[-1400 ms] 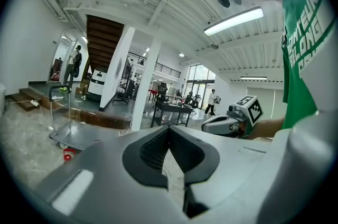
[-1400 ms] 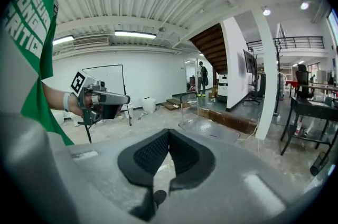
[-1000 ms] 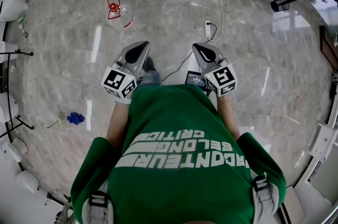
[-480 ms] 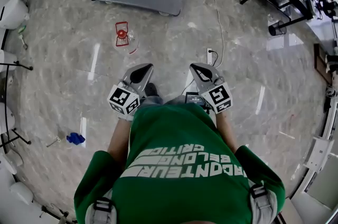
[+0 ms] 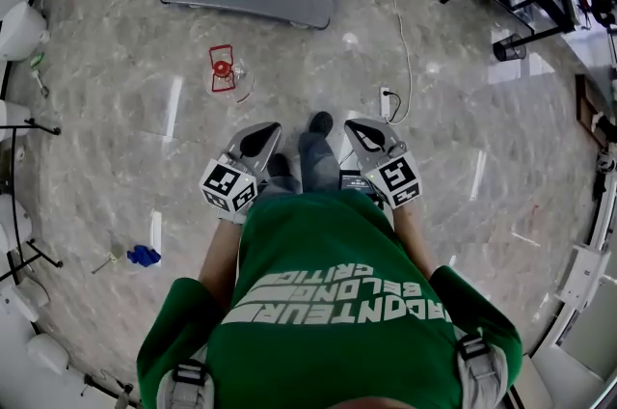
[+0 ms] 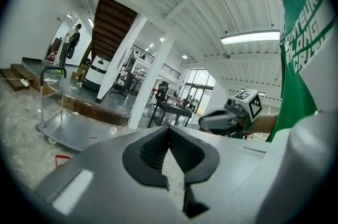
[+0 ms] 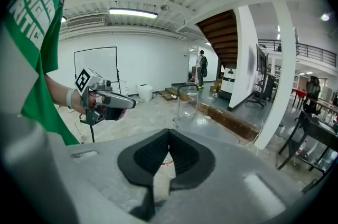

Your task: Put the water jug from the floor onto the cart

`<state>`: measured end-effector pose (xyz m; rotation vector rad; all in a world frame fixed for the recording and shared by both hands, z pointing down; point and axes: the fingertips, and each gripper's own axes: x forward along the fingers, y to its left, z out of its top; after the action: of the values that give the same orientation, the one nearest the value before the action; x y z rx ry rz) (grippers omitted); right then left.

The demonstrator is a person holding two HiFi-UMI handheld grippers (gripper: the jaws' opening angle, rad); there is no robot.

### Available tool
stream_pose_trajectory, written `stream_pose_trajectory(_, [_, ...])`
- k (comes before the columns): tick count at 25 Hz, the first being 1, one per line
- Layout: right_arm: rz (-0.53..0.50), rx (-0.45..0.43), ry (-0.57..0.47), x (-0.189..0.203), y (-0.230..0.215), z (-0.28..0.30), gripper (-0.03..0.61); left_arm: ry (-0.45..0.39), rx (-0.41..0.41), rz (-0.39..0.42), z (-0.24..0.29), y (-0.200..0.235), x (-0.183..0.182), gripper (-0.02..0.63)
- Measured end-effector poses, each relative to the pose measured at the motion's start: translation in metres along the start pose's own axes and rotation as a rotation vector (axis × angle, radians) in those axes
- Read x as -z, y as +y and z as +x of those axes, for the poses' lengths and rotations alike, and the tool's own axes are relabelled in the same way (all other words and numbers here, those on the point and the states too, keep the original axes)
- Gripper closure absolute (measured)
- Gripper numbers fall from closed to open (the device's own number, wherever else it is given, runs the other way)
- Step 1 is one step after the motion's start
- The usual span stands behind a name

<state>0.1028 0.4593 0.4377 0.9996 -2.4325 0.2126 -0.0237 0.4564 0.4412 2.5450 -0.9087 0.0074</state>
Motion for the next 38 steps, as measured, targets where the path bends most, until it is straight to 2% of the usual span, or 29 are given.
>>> stream_pose_trajectory(7, [-0.002, -0.042, -0.030, -0.013, -0.044, 0.038, 0.586, 0.022, -0.039, -0.012, 0.034, 0.029, -0.013, 0.598])
stream_pose_trajectory(13, [-0.011, -0.064, -0.069, -0.032, -0.103, 0.073, 0.586, 0.051, -0.116, -0.040, 0.066, 0.073, -0.022, 0.598])
stream_pose_trajectory(21, [0.000, -0.086, -0.103, -0.046, -0.184, 0.109, 0.586, 0.104, -0.198, -0.031, 0.116, 0.128, -0.040, 0.598])
stream_pose_trajectory(28, [-0.007, -0.156, -0.097, -0.043, -0.213, 0.128, 0.586, 0.111, -0.278, -0.051, 0.134, 0.151, -0.037, 0.595])
stream_pose_trajectory(38, [-0.048, -0.232, -0.063, -0.043, -0.232, 0.149, 0.586, 0.105, -0.331, -0.075, 0.155, 0.163, -0.036, 0.584])
